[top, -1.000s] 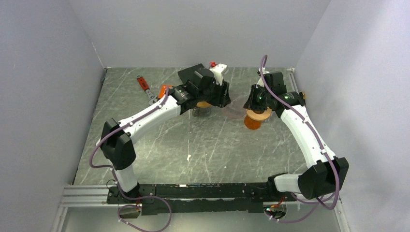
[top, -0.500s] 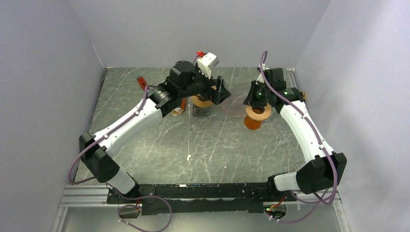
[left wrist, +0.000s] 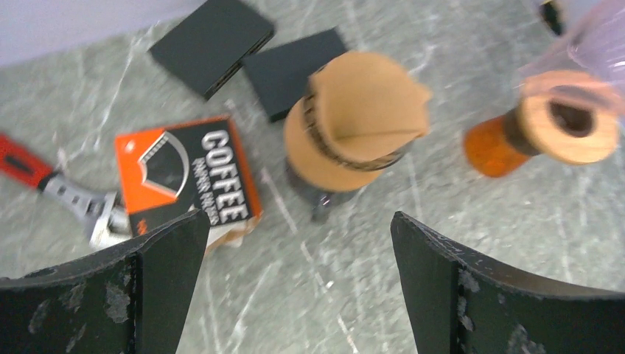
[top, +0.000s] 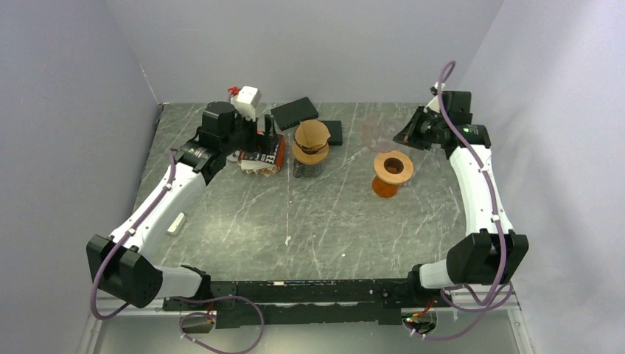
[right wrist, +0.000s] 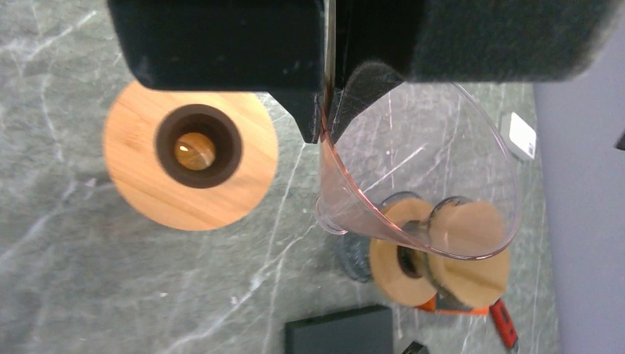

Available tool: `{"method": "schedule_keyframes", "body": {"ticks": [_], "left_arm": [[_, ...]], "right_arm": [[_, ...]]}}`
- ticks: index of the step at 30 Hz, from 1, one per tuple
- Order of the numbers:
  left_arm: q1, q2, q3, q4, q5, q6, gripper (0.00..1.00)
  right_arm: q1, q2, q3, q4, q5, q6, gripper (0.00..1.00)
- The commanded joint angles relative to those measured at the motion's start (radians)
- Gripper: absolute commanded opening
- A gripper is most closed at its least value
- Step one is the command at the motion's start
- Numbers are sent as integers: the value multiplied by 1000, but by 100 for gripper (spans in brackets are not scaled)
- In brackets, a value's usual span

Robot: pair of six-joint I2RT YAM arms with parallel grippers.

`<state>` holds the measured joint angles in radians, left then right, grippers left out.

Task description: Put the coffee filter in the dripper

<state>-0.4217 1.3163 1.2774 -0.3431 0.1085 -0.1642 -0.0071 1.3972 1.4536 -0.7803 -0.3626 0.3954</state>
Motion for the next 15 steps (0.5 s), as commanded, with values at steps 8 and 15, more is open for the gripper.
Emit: {"method": "schedule_keyframes", "body": {"ticks": [8, 15], "left_arm": [[190, -32, -139, -52, -61, -82, 99], [199, -17, -161, -70, -80, -77, 100]], "right_arm": [[-190, -90, 5, -96, 9, -18, 0], [-212, -91, -30, -128, -4, -37, 0]]}}
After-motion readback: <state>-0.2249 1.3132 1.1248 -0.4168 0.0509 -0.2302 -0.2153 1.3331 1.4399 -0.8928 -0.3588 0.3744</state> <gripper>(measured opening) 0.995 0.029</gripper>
